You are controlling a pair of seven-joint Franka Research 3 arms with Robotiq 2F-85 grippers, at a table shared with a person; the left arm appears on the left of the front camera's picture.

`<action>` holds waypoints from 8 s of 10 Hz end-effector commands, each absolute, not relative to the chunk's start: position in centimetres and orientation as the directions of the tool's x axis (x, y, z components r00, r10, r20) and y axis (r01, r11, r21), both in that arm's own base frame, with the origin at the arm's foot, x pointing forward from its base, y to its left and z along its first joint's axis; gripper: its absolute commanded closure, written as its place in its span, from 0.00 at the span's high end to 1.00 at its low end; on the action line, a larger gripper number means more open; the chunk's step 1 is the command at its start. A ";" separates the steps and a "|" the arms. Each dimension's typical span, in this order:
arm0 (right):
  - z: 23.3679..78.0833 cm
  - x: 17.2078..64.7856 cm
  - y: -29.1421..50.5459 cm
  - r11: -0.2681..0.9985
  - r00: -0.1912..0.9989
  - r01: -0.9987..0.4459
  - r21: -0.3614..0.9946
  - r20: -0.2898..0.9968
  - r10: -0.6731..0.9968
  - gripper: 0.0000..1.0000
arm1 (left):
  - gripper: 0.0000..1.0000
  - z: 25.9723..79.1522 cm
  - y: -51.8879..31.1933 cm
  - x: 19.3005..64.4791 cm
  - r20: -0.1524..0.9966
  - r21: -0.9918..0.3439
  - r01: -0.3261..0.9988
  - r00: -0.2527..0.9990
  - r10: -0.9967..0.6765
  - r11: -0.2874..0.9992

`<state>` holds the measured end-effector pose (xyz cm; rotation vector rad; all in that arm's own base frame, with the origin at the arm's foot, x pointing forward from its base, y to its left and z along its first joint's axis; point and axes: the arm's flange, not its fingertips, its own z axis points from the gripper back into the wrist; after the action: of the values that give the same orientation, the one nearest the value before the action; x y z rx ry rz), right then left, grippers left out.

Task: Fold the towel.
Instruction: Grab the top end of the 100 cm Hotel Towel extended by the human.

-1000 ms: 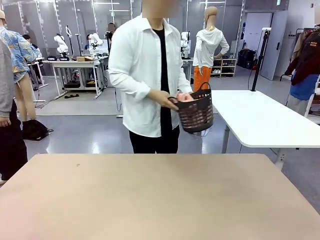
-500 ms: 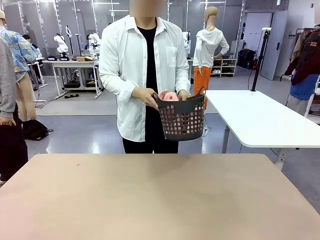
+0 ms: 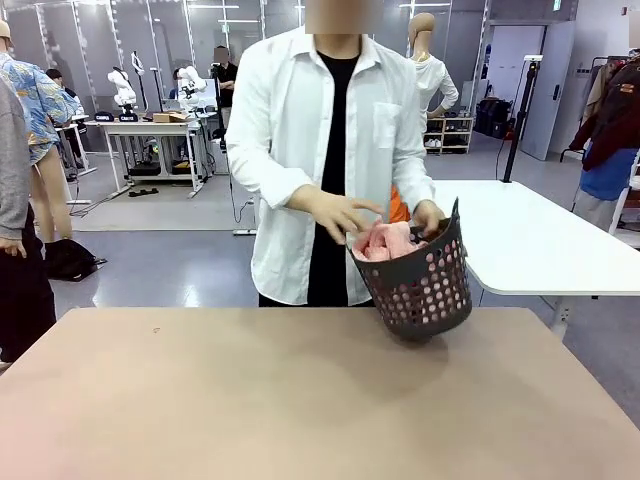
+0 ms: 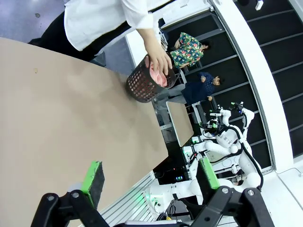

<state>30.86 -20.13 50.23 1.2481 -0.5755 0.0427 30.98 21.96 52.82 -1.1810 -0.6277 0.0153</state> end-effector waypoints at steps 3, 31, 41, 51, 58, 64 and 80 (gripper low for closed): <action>50.4 30.9 -20.2 0.329 0.856 -0.343 0.880 0.437 -0.278 1.00 | 1.00 53.0 22.1 31.0 0.461 -0.860 0.326 0.827 0.323 0.393; 50.4 30.9 -20.2 0.329 0.856 -0.343 0.880 0.437 -0.278 1.00 | 1.00 53.0 22.1 31.0 0.461 -0.860 0.326 0.827 0.323 0.393; 50.4 30.9 -20.2 0.329 0.856 -0.343 0.880 0.437 -0.278 1.00 | 1.00 53.0 22.1 31.0 0.461 -0.860 0.326 0.827 0.323 0.393; 50.4 30.9 -20.2 0.329 0.856 -0.343 0.880 0.437 -0.278 1.00 | 1.00 53.0 22.1 31.0 0.461 -0.860 0.326 0.827 0.323 0.393; 50.4 30.9 -20.2 0.329 0.856 -0.343 0.880 0.437 -0.278 1.00 | 1.00 53.0 22.1 31.0 0.461 -0.860 0.326 0.827 0.323 0.393; 54.2 30.3 -20.2 0.478 0.770 -0.497 0.725 0.622 -0.142 1.00 | 1.00 56.8 22.2 30.7 0.651 -0.663 0.473 0.747 0.134 0.579; 75.1 27.4 6.5 0.206 0.011 -0.923 -0.327 0.511 0.860 1.00 | 1.00 74.7 -2.3 29.9 0.524 0.278 0.944 0.004 -0.852 0.175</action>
<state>27.70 6.67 75.05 0.1089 -0.6998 1.4094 29.99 -2.54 74.38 -0.1855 -0.6727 -1.4277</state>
